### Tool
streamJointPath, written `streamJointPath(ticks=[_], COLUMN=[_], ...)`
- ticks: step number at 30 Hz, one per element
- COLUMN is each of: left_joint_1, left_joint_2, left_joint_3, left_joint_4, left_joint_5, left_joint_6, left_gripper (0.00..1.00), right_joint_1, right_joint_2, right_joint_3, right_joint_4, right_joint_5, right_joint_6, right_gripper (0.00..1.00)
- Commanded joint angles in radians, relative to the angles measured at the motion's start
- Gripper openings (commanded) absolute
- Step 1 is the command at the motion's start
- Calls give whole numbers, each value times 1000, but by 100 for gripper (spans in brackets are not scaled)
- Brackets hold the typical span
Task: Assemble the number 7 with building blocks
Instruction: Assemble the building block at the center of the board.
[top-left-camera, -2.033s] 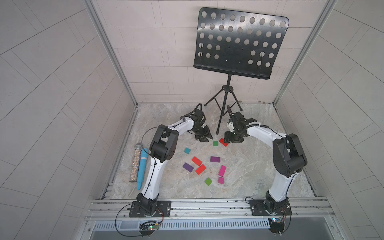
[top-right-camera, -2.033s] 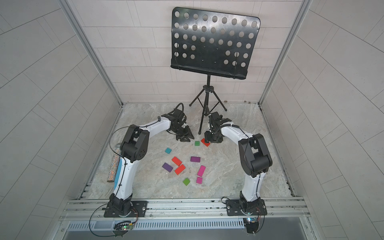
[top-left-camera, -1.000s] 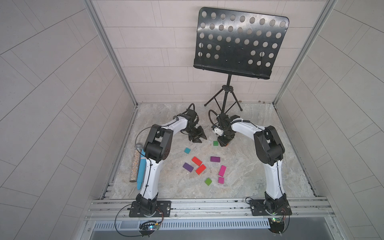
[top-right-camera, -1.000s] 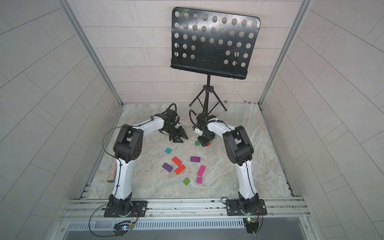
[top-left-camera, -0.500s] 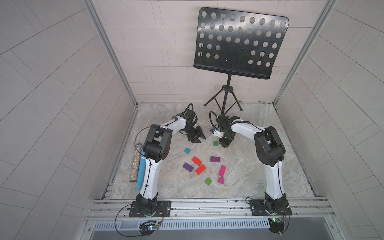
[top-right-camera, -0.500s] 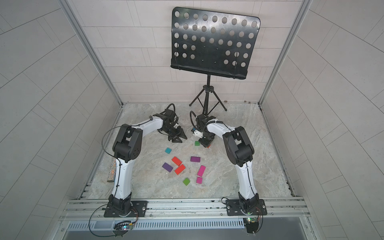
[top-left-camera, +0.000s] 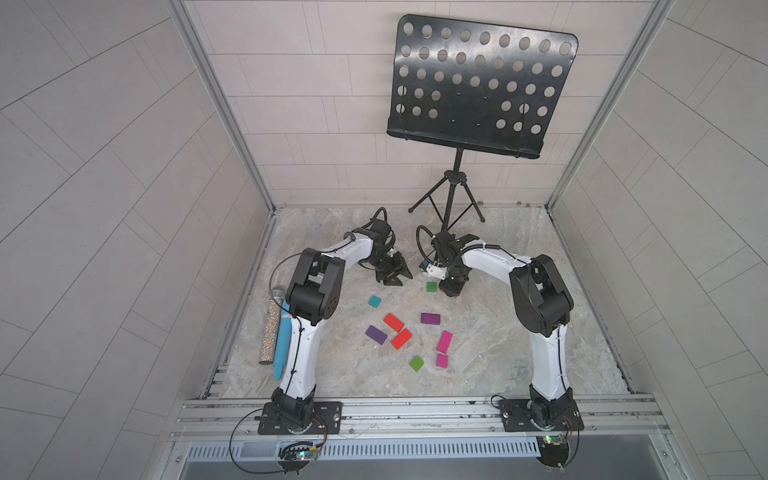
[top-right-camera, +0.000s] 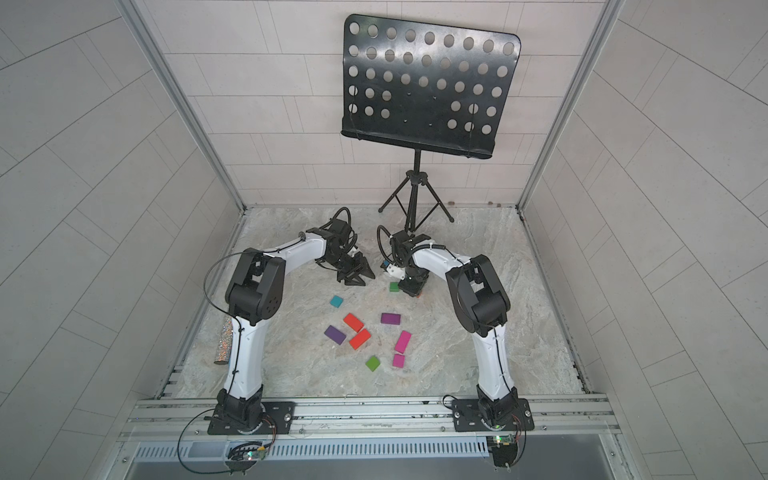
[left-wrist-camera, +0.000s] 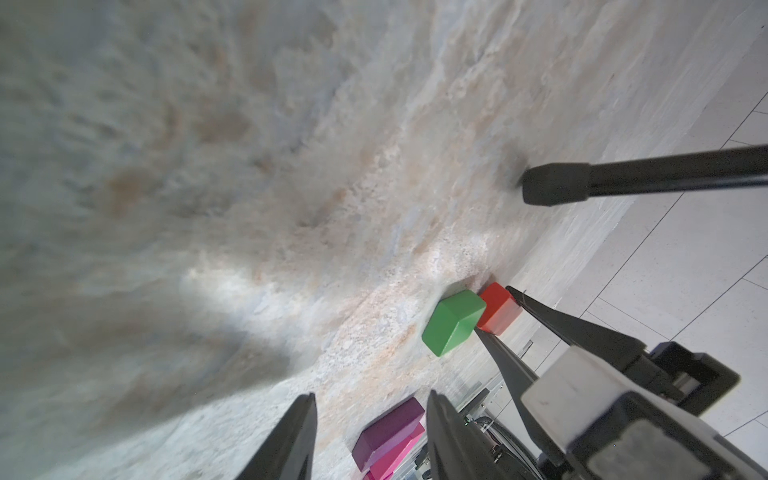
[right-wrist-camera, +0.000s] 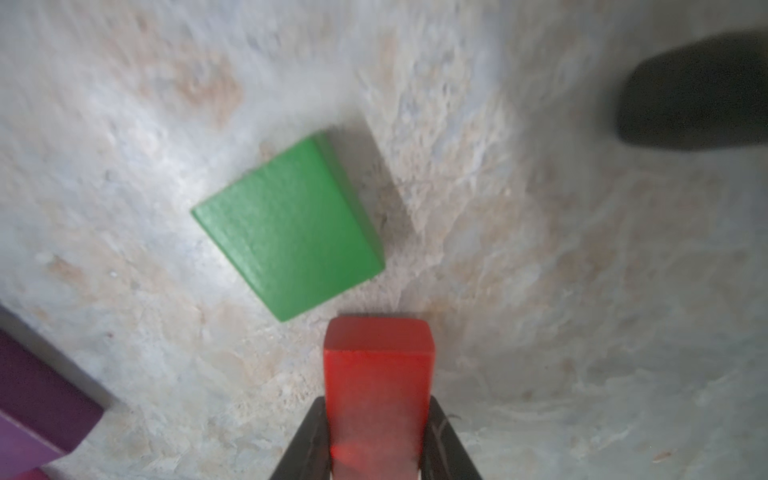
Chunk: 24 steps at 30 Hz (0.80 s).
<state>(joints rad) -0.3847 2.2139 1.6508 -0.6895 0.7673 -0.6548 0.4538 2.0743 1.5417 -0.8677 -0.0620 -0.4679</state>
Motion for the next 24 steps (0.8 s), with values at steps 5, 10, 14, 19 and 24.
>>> streamJointPath(ticks=[5, 10, 14, 19, 24], left_joint_1=[3, 3, 3, 3, 3], left_joint_2=[-44, -40, -41, -40, -40], left_joint_3=[-26, -28, -27, -29, -31], left_joint_4=[15, 19, 24, 30, 39], left_joint_5=[13, 19, 20, 19, 18], left_joint_6=[-3, -3, -8, -15, -23], left_gripper=[49, 49, 49, 49, 49], right_joint_1=[8, 8, 8, 12, 15], right_joint_2=[24, 23, 23, 21, 17], right_joint_3=[16, 11, 11, -1, -17], right_joint_4=[-9, -14, -16, -13, -7], right_joint_5=[23, 17, -3, -22, -26], right_joint_6=[-14, -13, -15, -15, -15], right_gripper=[34, 35, 35, 35, 35])
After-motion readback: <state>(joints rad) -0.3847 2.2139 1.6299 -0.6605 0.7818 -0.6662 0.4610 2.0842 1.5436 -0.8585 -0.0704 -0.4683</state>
